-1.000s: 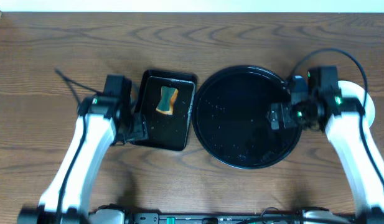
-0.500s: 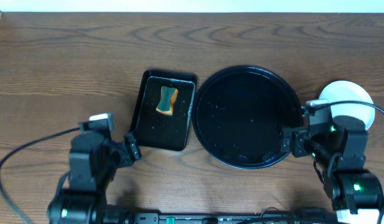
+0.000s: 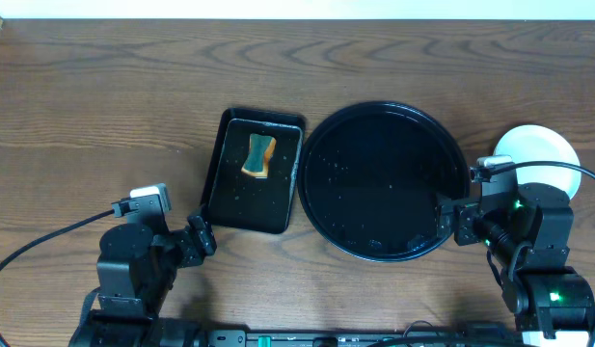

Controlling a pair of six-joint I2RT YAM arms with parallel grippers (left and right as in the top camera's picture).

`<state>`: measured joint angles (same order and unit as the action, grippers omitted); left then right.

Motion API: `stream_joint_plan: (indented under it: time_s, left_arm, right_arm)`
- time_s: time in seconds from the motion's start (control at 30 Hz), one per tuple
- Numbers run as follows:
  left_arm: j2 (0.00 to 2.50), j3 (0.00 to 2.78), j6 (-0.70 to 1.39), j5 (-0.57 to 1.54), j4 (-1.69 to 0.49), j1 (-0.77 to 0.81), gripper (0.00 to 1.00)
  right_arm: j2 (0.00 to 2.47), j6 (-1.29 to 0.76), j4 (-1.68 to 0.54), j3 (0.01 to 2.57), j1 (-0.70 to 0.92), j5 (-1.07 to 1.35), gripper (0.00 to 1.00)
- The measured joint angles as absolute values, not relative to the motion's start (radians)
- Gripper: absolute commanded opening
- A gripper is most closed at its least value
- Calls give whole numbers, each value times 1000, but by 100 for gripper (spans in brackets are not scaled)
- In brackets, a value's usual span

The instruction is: Clean dirty plates on tray and stack at the side

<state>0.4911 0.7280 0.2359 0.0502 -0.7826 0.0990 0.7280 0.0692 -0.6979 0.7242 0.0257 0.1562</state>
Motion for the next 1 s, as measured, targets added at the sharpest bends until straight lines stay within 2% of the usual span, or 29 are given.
stream_joint_plan:
  time_s: [0.43,0.67,1.0]
  left_arm:
    - [491,728,236,50,-783,99,85]
    - [491,728,236,50,-784,99,85]
    - [491,726,236,50,-784,99,85]
  right_arm:
    - [687,69,-751,719,26,145,99]
    - [511,88,-502,638,26,138,99]
    - [163,99,-46,275,26,138,99]
